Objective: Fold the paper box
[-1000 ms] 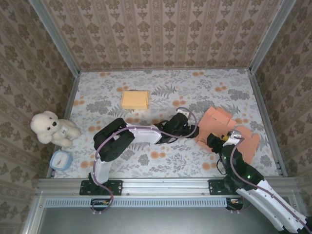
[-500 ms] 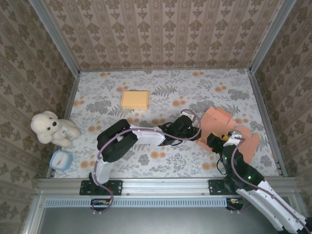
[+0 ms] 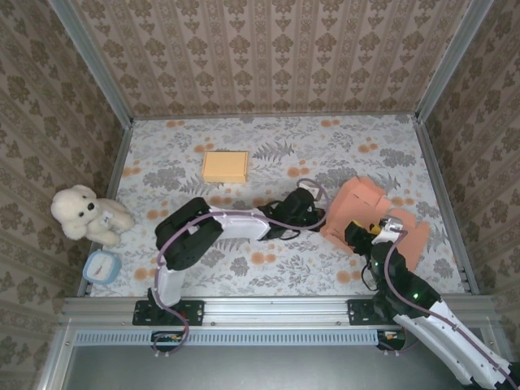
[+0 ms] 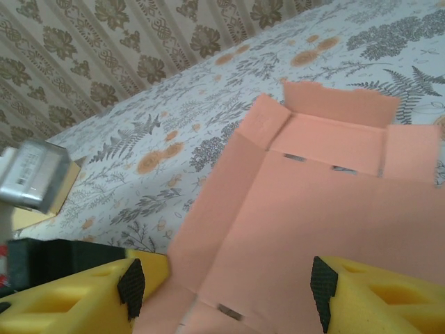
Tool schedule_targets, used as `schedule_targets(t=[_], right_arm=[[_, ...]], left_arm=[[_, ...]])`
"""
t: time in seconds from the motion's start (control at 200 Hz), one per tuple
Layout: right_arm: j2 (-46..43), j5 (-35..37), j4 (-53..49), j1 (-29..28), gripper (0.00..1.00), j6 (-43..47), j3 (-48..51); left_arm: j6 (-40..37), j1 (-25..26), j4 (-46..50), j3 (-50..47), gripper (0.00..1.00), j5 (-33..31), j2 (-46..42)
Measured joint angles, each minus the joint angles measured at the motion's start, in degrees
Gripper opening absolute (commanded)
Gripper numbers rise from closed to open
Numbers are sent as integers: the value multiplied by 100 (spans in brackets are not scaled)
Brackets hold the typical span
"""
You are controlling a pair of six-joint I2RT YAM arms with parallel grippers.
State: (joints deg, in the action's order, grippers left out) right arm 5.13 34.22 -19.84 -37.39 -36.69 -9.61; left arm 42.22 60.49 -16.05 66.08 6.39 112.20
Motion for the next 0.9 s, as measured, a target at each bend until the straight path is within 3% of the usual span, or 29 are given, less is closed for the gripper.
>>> schedule_targets(t=[0.175,0.4,0.66,0.9], right_arm=[[730,-63,507,0,69,284,-94],[3128,-450,1276,0,72,1093,-1377],[6201,-1674,1207,20,82,2966,-4559],[6778,-3069,632,66,83,5556,-5668]], left_arm=[[-728,-1014,675,-39,0,407,-1123],[-1821,-2116,1600,28,0,525,-2275],[-2306,-2590,1998,-304,0,584,-2527],[-2612,-2721,2076,-564,0,590,-2603]])
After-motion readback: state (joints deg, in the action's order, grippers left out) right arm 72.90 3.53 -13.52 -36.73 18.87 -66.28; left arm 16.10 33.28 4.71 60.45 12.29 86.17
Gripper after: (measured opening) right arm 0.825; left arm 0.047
